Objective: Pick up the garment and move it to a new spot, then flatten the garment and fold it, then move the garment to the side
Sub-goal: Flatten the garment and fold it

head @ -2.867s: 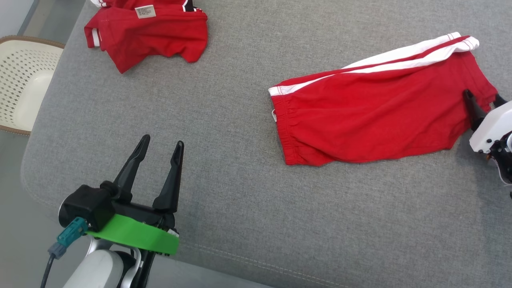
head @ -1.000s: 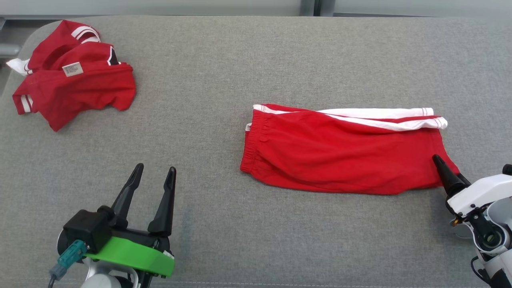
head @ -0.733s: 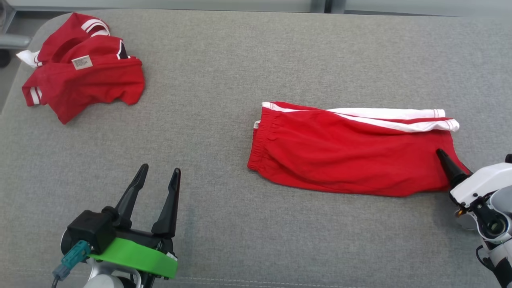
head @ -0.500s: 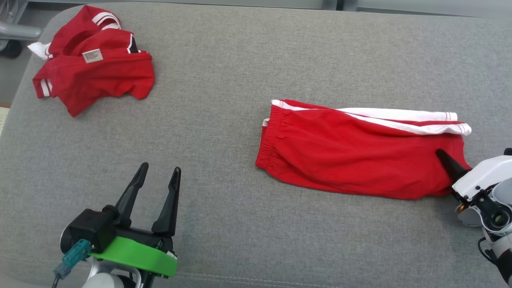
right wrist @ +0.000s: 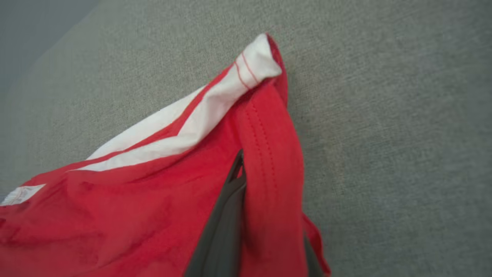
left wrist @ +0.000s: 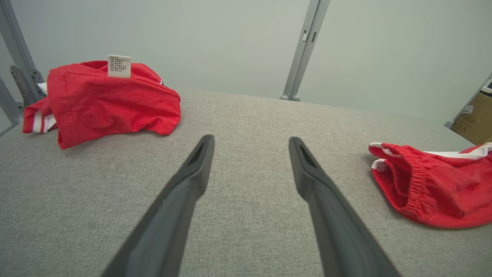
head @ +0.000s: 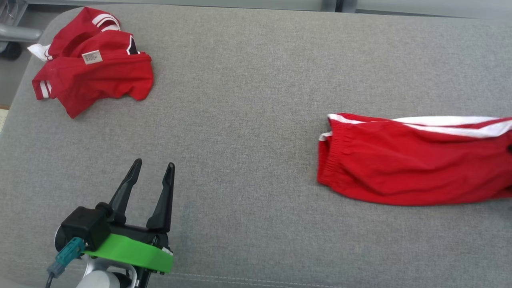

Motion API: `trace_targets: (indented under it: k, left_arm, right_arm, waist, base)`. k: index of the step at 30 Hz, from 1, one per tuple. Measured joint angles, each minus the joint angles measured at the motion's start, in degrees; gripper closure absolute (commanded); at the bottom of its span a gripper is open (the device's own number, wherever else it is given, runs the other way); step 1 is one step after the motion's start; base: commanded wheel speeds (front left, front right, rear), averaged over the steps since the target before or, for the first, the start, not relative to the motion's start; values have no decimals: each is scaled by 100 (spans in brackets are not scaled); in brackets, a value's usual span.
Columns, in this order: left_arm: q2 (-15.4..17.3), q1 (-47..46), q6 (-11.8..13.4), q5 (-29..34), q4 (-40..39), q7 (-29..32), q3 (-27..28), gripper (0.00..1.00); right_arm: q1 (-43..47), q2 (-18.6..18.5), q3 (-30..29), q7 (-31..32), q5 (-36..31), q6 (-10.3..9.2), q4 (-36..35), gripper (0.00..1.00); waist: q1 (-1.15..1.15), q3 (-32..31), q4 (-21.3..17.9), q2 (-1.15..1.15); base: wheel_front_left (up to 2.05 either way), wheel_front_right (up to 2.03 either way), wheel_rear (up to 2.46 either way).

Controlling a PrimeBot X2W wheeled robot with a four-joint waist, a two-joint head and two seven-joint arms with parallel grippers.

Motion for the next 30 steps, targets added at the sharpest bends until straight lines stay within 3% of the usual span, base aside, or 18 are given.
trace_targets:
  k: [4, 7, 11, 15, 26, 30]
  left_arm:
    - [-24, -4, -2, 0, -26, 0, -38, 0]
    - [-52, -6, -2, -2, -26, 0, -26, 0]
    - [-59, -19, -44, -9, 25, -1, -73, 0]
    - [-65, -139, -153, 35, 76, -1, -200, 0]
    - [-48, -321, -202, 77, 192, -1, -156, 0]
    - [-69, -317, -202, 75, 238, -1, -155, 0]
  right_arm:
    - [-73, -263, -201, 164, 114, -30, -209, 100]
    - [-211, -208, -224, 201, 261, 143, -684, 100]
    - [-389, -19, 334, 326, -32, 479, -1503, 100]
    - [-387, 193, 869, 470, -336, 655, -2079, 100]
    - [-263, 814, 1780, 720, -794, 666, -2750, 100]
    - [-254, 886, 1846, 717, -917, 530, -2772, 98]
  waist:
    - [0, 101, -2, 0]
    - [0, 178, 19, 0]
    - [0, 227, 72, 0]
    - [0, 229, 164, 0]
    - [0, 157, 346, 0]
    - [0, 153, 342, 0]
  base:
    - [0, 0, 0]
    - [0, 0, 0]
    - [0, 0, 0]
    - [0, 0, 0]
    - [0, 0, 0]
    - [0, 0, 0]
